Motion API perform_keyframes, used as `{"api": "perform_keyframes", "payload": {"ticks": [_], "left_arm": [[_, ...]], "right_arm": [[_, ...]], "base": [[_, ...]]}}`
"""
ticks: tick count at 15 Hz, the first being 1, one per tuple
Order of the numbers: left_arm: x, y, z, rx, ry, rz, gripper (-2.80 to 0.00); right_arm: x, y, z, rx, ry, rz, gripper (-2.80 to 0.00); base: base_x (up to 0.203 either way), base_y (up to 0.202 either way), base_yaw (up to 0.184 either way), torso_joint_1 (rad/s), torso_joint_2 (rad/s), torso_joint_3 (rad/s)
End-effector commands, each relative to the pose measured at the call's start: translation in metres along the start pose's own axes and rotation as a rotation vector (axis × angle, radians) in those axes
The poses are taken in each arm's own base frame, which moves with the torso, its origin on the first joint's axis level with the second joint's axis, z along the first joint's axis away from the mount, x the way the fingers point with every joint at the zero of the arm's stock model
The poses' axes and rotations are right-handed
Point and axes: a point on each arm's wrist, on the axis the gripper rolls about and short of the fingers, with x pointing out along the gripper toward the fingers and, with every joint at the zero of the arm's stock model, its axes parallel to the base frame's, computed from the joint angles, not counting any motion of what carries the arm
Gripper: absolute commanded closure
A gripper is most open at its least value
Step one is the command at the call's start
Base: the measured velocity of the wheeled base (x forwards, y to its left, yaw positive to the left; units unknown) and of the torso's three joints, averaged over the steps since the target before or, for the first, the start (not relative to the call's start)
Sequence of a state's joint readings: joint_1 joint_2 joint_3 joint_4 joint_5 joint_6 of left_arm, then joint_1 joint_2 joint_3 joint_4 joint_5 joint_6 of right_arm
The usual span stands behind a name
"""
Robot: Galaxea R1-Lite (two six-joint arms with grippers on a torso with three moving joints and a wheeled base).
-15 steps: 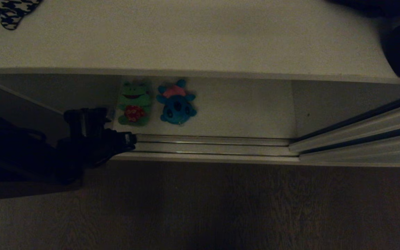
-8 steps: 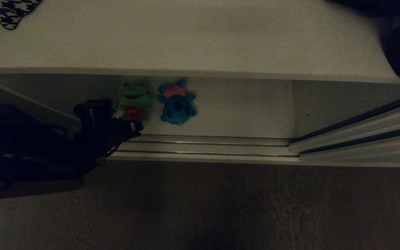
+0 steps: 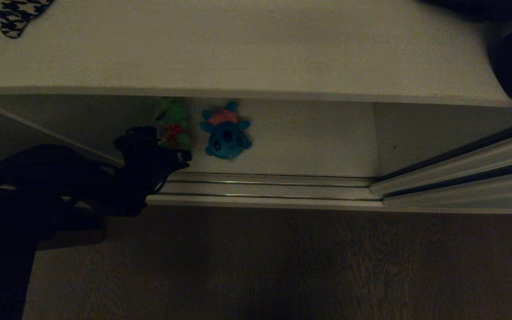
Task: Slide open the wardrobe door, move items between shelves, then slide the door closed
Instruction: Place the green doll on the higher shelf
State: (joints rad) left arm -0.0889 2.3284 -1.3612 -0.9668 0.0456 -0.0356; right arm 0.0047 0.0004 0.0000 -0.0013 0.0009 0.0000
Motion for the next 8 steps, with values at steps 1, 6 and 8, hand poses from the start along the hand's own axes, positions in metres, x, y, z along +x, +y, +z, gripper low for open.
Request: {"api": "perform_keyframes", "payload": {"ticks": [1, 6, 8], "left_arm": [[0.006, 0.000, -0.016, 0.000, 0.024, 0.001, -2.80], [0.011, 0.000, -0.001, -0.014, -0.043, 0.025, -2.80], [0.014, 0.001, 0.003, -0.020, -0.066, 0.057, 0.00]], "right_arm": [[0.000, 0.000, 0.000, 0.000, -0.004, 0.001, 0.00], [0.000, 0.000, 0.000, 0.000, -0.004, 0.001, 0.00], [0.000, 0.000, 0.000, 0.000, -0.004, 0.001, 0.00]], "base": [[0.000, 0.000, 0.000, 0.000, 0.00, 0.000], [0.000, 0.000, 0.000, 0.000, 0.00, 0.000], [0.000, 0.000, 0.000, 0.000, 0.00, 0.000]]}}
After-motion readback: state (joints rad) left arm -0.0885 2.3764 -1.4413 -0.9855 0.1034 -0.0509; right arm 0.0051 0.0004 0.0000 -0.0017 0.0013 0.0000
